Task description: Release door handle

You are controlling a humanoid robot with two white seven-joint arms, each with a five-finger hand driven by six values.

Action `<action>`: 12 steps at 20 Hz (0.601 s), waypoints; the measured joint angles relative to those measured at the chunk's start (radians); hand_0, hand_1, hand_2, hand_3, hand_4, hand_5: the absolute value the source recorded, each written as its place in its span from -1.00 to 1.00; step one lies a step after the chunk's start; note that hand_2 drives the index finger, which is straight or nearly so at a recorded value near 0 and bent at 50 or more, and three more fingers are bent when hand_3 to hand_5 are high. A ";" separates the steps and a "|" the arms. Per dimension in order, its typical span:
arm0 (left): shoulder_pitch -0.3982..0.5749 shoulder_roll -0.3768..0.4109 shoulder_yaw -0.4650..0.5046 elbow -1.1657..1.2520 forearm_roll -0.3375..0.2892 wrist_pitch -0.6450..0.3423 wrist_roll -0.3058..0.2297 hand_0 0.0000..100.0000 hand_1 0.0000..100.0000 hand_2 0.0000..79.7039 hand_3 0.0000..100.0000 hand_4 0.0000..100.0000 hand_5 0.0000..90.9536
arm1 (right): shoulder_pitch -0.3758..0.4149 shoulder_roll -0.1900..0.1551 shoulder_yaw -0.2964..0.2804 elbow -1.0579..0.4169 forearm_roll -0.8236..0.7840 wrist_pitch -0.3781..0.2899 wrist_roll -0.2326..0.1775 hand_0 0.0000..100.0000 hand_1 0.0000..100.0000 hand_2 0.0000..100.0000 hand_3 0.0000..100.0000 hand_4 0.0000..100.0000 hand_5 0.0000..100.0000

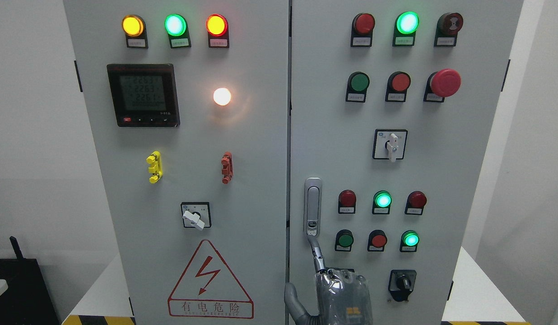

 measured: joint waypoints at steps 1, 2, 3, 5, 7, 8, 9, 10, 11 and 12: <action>0.000 0.000 0.000 0.000 0.000 0.000 0.000 -0.76 -0.22 -1.00 -1.00 -1.00 -1.00 | -0.003 0.000 0.000 0.002 0.000 0.000 0.002 -0.20 -0.26 -0.91 1.00 1.00 0.99; 0.000 0.000 0.000 0.000 0.000 0.000 0.000 -0.76 -0.22 -1.00 -1.00 -1.00 -1.00 | -0.007 0.000 0.000 0.005 0.001 0.001 0.005 -0.20 -0.26 -0.91 1.00 1.00 0.99; 0.000 0.000 0.000 0.000 0.000 0.000 0.000 -0.76 -0.22 -1.00 -1.00 -1.00 -1.00 | -0.010 0.000 0.000 0.007 0.001 0.001 0.006 -0.20 -0.26 -0.91 1.00 1.00 0.99; 0.000 0.000 0.000 0.000 0.000 0.000 0.000 -0.76 -0.22 -1.00 -1.00 -1.00 -1.00 | -0.015 0.000 -0.001 0.010 0.001 0.001 0.008 -0.20 -0.27 -0.92 1.00 1.00 0.99; 0.000 0.000 0.000 0.000 0.000 0.000 0.000 -0.76 -0.22 -1.00 -1.00 -1.00 -1.00 | -0.020 0.000 -0.002 0.013 0.001 0.001 0.008 -0.20 -0.27 -0.92 1.00 1.00 0.99; 0.000 0.000 0.000 0.000 0.000 0.000 0.000 -0.76 -0.22 -1.00 -1.00 -1.00 -1.00 | -0.021 0.001 -0.002 0.014 0.001 0.001 0.008 -0.20 -0.27 -0.92 1.00 1.00 0.99; 0.000 0.000 0.000 0.000 0.000 0.000 0.000 -0.76 -0.22 -1.00 -1.00 -1.00 -1.00 | -0.022 0.001 -0.003 0.015 0.001 0.001 0.008 -0.21 -0.27 -0.92 1.00 1.00 0.99; 0.000 0.000 0.000 0.000 0.000 0.000 0.000 -0.76 -0.22 -1.00 -1.00 -1.00 -1.00 | -0.023 0.001 -0.004 0.017 0.001 0.001 0.008 -0.21 -0.27 -0.92 1.00 1.00 0.99; 0.000 0.000 0.000 0.000 0.000 0.000 0.000 -0.76 -0.22 -1.00 -1.00 -1.00 -1.00 | -0.024 0.001 -0.006 0.017 0.001 0.001 0.009 -0.21 -0.27 -0.92 1.00 1.00 0.99; 0.000 0.000 0.000 0.000 0.000 0.000 0.000 -0.76 -0.22 -1.00 -1.00 -1.00 -1.00 | -0.024 0.002 -0.006 0.018 0.001 0.001 0.009 -0.21 -0.27 -0.92 1.00 1.00 0.99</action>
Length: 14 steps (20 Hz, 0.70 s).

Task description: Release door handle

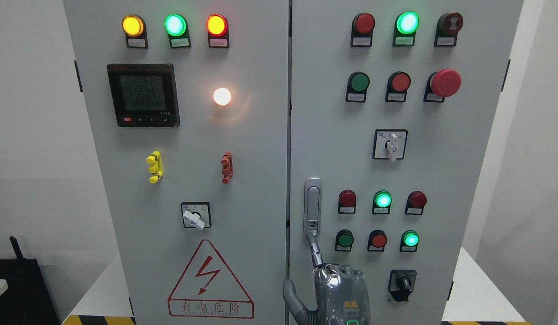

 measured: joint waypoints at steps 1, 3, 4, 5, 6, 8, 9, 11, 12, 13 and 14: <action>0.000 0.000 0.000 0.000 0.000 0.000 0.000 -0.76 -0.22 -1.00 -1.00 -1.00 -1.00 | -0.001 0.000 -0.001 0.001 0.000 0.000 0.000 -0.21 -0.27 -0.92 1.00 1.00 0.99; 0.000 0.000 0.000 0.000 0.000 0.000 0.000 -0.76 -0.22 -1.00 -1.00 -1.00 -1.00 | -0.002 0.001 -0.003 0.002 0.000 0.000 0.001 -0.21 -0.27 -0.92 1.00 1.00 0.99; 0.000 0.000 0.000 0.000 0.000 0.000 0.000 -0.76 -0.22 -1.00 -1.00 -1.00 -1.00 | -0.002 0.001 -0.004 0.002 0.000 0.000 0.002 -0.21 -0.27 -0.92 1.00 1.00 0.99; 0.000 0.000 0.000 0.000 0.000 0.000 0.000 -0.76 -0.22 -1.00 -1.00 -1.00 -1.00 | -0.002 0.001 -0.005 0.003 0.000 0.000 0.002 -0.21 -0.27 -0.92 1.00 1.00 0.99; 0.000 0.000 0.000 0.000 0.000 0.000 0.000 -0.76 -0.22 -1.00 -1.00 -1.00 -1.00 | -0.003 0.002 -0.006 0.004 -0.001 0.000 0.002 -0.21 -0.27 -0.92 1.00 1.00 0.99; 0.000 0.000 0.000 0.000 0.000 0.000 0.000 -0.76 -0.22 -1.00 -1.00 -1.00 -1.00 | -0.004 0.002 -0.007 0.006 -0.001 0.000 0.002 -0.21 -0.27 -0.91 1.00 1.00 0.99; 0.000 0.000 0.000 0.000 0.000 0.000 0.000 -0.76 -0.22 -1.00 -1.00 -1.00 -1.00 | -0.004 0.002 -0.008 0.007 -0.001 0.000 0.002 -0.21 -0.27 -0.91 1.00 1.00 0.99; 0.000 0.000 0.000 0.000 0.000 0.000 0.000 -0.76 -0.22 -1.00 -1.00 -1.00 -1.00 | -0.005 0.002 -0.009 0.009 -0.001 0.000 0.002 -0.21 -0.27 -0.91 1.00 1.00 0.99; 0.000 0.000 0.000 0.000 0.000 0.000 0.000 -0.76 -0.22 -1.00 -1.00 -1.00 -1.00 | -0.005 0.002 -0.009 0.010 -0.001 0.000 0.003 -0.21 -0.27 -0.91 1.00 1.00 0.99; 0.000 0.000 0.000 0.000 0.000 0.000 0.000 -0.76 -0.22 -1.00 -1.00 -1.00 -1.00 | -0.005 0.002 -0.010 0.010 -0.001 0.000 0.003 -0.21 -0.27 -0.91 1.00 1.00 0.99; 0.000 0.000 0.000 0.000 0.000 0.000 0.000 -0.76 -0.22 -1.00 -1.00 -1.00 -1.00 | -0.005 0.003 -0.010 0.011 -0.002 0.000 0.003 -0.21 -0.27 -0.90 1.00 1.00 0.99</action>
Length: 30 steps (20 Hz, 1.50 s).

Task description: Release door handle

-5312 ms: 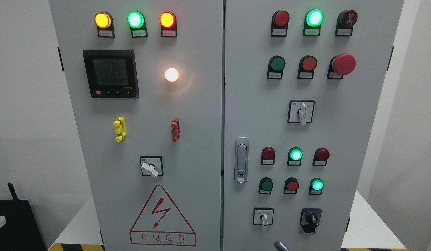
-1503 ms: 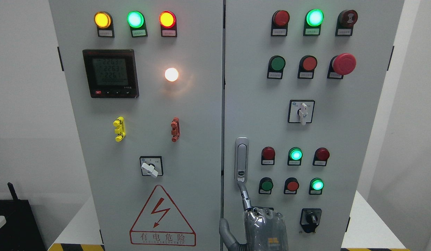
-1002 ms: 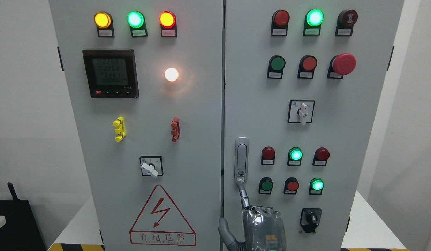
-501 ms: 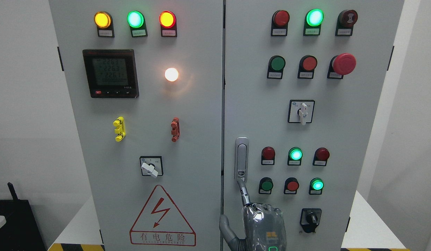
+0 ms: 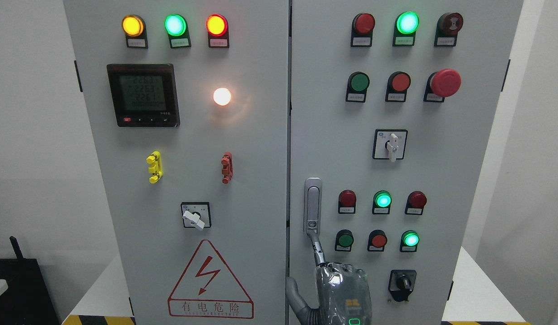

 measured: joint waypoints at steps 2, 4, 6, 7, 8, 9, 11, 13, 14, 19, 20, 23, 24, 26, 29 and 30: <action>0.000 0.000 0.000 0.000 0.000 0.000 0.000 -0.76 -0.22 -1.00 -1.00 -1.00 -1.00 | 0.000 0.000 -0.001 0.001 0.000 0.000 0.000 -0.21 -0.27 -0.90 1.00 1.00 0.99; 0.000 0.000 0.000 0.000 0.000 0.000 0.000 -0.76 -0.22 -1.00 -1.00 -1.00 -1.00 | 0.000 0.000 -0.002 0.004 0.000 0.000 0.000 -0.21 -0.27 -0.90 1.00 1.00 0.99; 0.000 0.000 0.000 0.000 0.000 0.000 0.000 -0.76 -0.22 -1.00 -1.00 -1.00 -1.00 | 0.001 0.000 -0.003 0.006 -0.001 0.000 0.000 -0.21 -0.27 -0.89 1.00 1.00 0.99; 0.000 0.000 0.000 0.000 0.000 0.000 0.000 -0.76 -0.22 -1.00 -1.00 -1.00 -1.00 | 0.002 0.000 -0.004 0.007 -0.001 0.000 0.000 -0.21 -0.27 -0.89 1.00 1.00 0.99; 0.000 0.000 0.000 0.000 0.000 0.000 0.000 -0.76 -0.22 -1.00 -1.00 -1.00 -1.00 | 0.002 0.001 -0.004 0.008 -0.001 0.000 0.000 -0.21 -0.27 -0.89 1.00 1.00 0.99; 0.000 0.000 0.000 0.000 0.000 0.000 0.000 -0.76 -0.22 -1.00 -1.00 -1.00 -1.00 | 0.002 0.001 -0.005 0.009 -0.001 0.000 0.000 -0.21 -0.27 -0.88 1.00 1.00 0.99; 0.000 0.000 0.000 0.000 0.000 0.000 0.000 -0.76 -0.22 -1.00 -1.00 -1.00 -1.00 | 0.002 0.001 -0.006 0.011 -0.002 0.000 0.000 -0.21 -0.27 -0.88 1.00 1.00 0.99; 0.000 0.000 0.000 0.000 0.000 0.000 0.000 -0.76 -0.22 -1.00 -1.00 -1.00 -1.00 | 0.002 0.001 -0.006 0.012 -0.002 0.000 -0.001 -0.21 -0.27 -0.87 1.00 1.00 0.99; 0.000 0.000 0.000 0.000 0.000 0.000 0.000 -0.76 -0.22 -1.00 -1.00 -1.00 -1.00 | 0.001 0.001 -0.006 0.013 -0.003 0.000 -0.001 -0.21 -0.27 -0.86 1.00 1.00 0.99; 0.000 0.000 0.000 0.000 0.000 0.000 0.000 -0.76 -0.22 -1.00 -1.00 -1.00 -1.00 | -0.002 0.001 -0.008 0.016 -0.003 -0.001 -0.006 -0.21 -0.27 -0.84 1.00 1.00 0.99; 0.000 0.000 0.000 0.000 0.000 0.000 0.000 -0.76 -0.22 -1.00 -1.00 -1.00 -1.00 | -0.003 0.001 -0.008 0.017 -0.004 -0.003 -0.007 -0.21 -0.27 -0.84 1.00 1.00 0.99; 0.000 0.000 0.000 0.000 0.000 0.000 0.000 -0.76 -0.22 -1.00 -1.00 -1.00 -1.00 | -0.009 0.001 -0.008 0.020 -0.003 -0.004 -0.003 -0.21 -0.27 -0.83 1.00 1.00 0.99; 0.000 0.000 0.000 0.000 0.000 0.000 0.000 -0.76 -0.22 -1.00 -1.00 -1.00 -1.00 | -0.010 0.001 -0.008 0.022 -0.004 -0.004 0.000 -0.21 -0.26 -0.83 1.00 1.00 0.99; 0.000 0.000 0.000 0.000 0.000 0.000 0.000 -0.76 -0.22 -1.00 -1.00 -1.00 -1.00 | -0.013 0.001 -0.008 0.023 -0.004 -0.005 0.006 -0.21 -0.26 -0.83 1.00 1.00 0.99; 0.000 0.000 0.000 0.000 0.000 0.000 0.000 -0.76 -0.22 -1.00 -1.00 -1.00 -1.00 | -0.016 0.001 -0.008 0.026 -0.004 -0.006 0.011 -0.21 -0.26 -0.83 1.00 1.00 0.98; 0.000 0.000 0.000 0.000 0.000 0.000 0.000 -0.76 -0.22 -1.00 -1.00 -1.00 -1.00 | -0.017 0.001 -0.008 0.027 -0.004 -0.005 0.012 -0.21 -0.26 -0.82 1.00 1.00 0.98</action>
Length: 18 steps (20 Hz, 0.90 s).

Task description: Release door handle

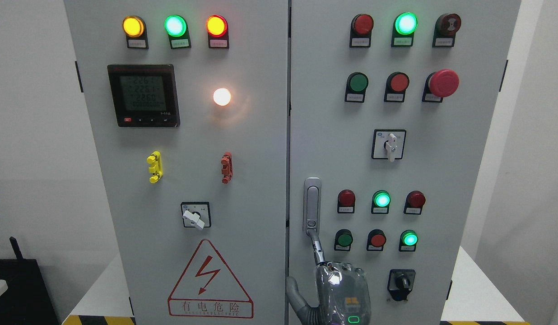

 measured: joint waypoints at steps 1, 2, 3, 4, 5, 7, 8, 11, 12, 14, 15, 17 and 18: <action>0.000 0.000 0.000 0.000 0.000 0.000 0.000 -0.76 -0.22 -1.00 -1.00 -1.00 -1.00 | 0.000 0.000 0.000 0.000 0.000 0.000 0.001 -0.21 -0.26 -0.82 1.00 1.00 0.98; 0.000 0.000 0.000 0.000 0.000 0.000 0.000 -0.76 -0.22 -1.00 -1.00 -1.00 -1.00 | 0.000 0.000 0.000 0.001 0.000 0.000 0.001 -0.21 -0.26 -0.82 1.00 1.00 0.98; 0.000 0.000 0.000 0.000 0.000 0.000 0.000 -0.76 -0.22 -1.00 -1.00 -1.00 -1.00 | 0.000 0.000 0.000 0.002 0.000 0.000 0.002 -0.21 -0.26 -0.82 1.00 1.00 0.98; 0.000 0.000 0.000 0.000 0.000 0.000 0.000 -0.76 -0.22 -1.00 -1.00 -1.00 -1.00 | 0.000 0.000 -0.001 0.002 0.000 0.000 0.003 -0.21 -0.26 -0.82 1.00 1.00 0.99; 0.000 0.000 0.000 0.000 0.000 0.000 0.000 -0.76 -0.22 -1.00 -1.00 -1.00 -1.00 | 0.000 0.000 -0.001 0.002 0.000 0.000 0.003 -0.21 -0.26 -0.82 1.00 1.00 0.98; 0.000 0.000 0.000 0.000 0.000 0.000 0.000 -0.76 -0.22 -1.00 -1.00 -1.00 -1.00 | -0.001 0.000 -0.001 0.003 0.000 0.000 0.003 -0.21 -0.26 -0.82 1.00 1.00 0.98; 0.000 0.000 0.000 0.000 0.000 0.000 0.000 -0.76 -0.22 -1.00 -1.00 -1.00 -1.00 | -0.001 0.000 -0.001 0.004 0.000 0.000 0.003 -0.21 -0.26 -0.82 1.00 1.00 0.98; 0.000 0.000 0.000 0.000 0.000 0.000 0.000 -0.76 -0.22 -1.00 -1.00 -1.00 -1.00 | -0.001 0.000 -0.001 0.005 0.000 0.002 0.004 -0.21 -0.26 -0.81 1.00 1.00 0.98; 0.000 0.000 0.000 0.000 0.000 0.000 0.000 -0.76 -0.22 -1.00 -1.00 -1.00 -1.00 | -0.001 0.000 -0.001 0.005 0.000 0.002 0.004 -0.21 -0.26 -0.81 1.00 1.00 0.98; 0.000 0.000 0.000 0.000 0.000 0.000 0.000 -0.76 -0.22 -1.00 -1.00 -1.00 -1.00 | 0.001 0.000 -0.001 0.005 0.000 0.002 0.004 -0.21 -0.26 -0.81 1.00 1.00 0.98; 0.000 0.000 0.000 0.000 0.000 0.000 0.000 -0.76 -0.22 -1.00 -1.00 -1.00 -1.00 | 0.001 0.000 0.000 0.006 0.000 0.002 0.004 -0.21 -0.26 -0.81 1.00 1.00 0.98; 0.000 0.000 0.000 0.000 0.000 0.000 0.000 -0.76 -0.22 -1.00 -1.00 -1.00 -1.00 | 0.002 0.001 0.000 0.006 0.000 0.002 0.004 -0.21 -0.26 -0.81 1.00 1.00 0.98; 0.000 0.000 0.000 0.000 0.000 0.000 0.000 -0.76 -0.22 -1.00 -1.00 -1.00 -1.00 | 0.003 0.001 0.000 0.006 0.000 0.002 0.004 -0.21 -0.26 -0.80 1.00 1.00 0.98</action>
